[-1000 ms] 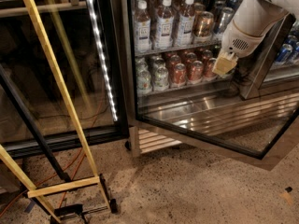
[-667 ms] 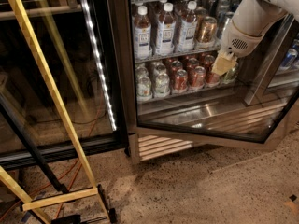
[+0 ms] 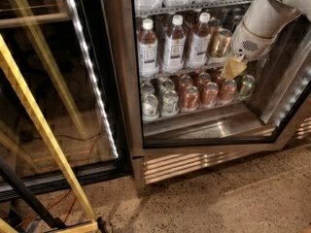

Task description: Close left fridge door

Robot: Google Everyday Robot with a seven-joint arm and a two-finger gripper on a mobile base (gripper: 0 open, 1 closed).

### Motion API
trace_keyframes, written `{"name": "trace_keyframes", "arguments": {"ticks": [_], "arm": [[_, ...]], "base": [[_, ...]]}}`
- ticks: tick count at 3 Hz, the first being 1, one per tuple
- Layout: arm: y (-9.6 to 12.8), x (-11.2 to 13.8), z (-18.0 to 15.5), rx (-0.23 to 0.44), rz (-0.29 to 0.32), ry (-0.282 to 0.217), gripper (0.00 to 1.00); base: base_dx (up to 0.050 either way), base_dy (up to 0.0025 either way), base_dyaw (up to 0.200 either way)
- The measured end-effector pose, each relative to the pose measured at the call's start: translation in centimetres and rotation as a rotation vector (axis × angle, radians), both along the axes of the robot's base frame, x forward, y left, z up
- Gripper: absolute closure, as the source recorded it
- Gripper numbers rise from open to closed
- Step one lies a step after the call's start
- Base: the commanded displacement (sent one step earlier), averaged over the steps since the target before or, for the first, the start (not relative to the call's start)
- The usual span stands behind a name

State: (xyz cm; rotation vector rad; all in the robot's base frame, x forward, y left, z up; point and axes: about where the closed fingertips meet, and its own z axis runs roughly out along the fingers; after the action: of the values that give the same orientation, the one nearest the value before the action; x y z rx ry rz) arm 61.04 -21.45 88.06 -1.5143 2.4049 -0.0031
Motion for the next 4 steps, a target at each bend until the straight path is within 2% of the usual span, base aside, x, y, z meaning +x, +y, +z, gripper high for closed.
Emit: {"name": "trace_keyframes", "arguments": {"ticks": [1,2,4], "arm": [[0.0,0.0,0.0,0.0,0.0,0.0,1.0],[0.0,0.0,0.0,0.0,0.0,0.0,1.0],[0.0,0.0,0.0,0.0,0.0,0.0,1.0]], "base": [[0.048,0.0,0.0],[0.036,0.00243,0.139],[-0.05,0.00001,0.0]]}}
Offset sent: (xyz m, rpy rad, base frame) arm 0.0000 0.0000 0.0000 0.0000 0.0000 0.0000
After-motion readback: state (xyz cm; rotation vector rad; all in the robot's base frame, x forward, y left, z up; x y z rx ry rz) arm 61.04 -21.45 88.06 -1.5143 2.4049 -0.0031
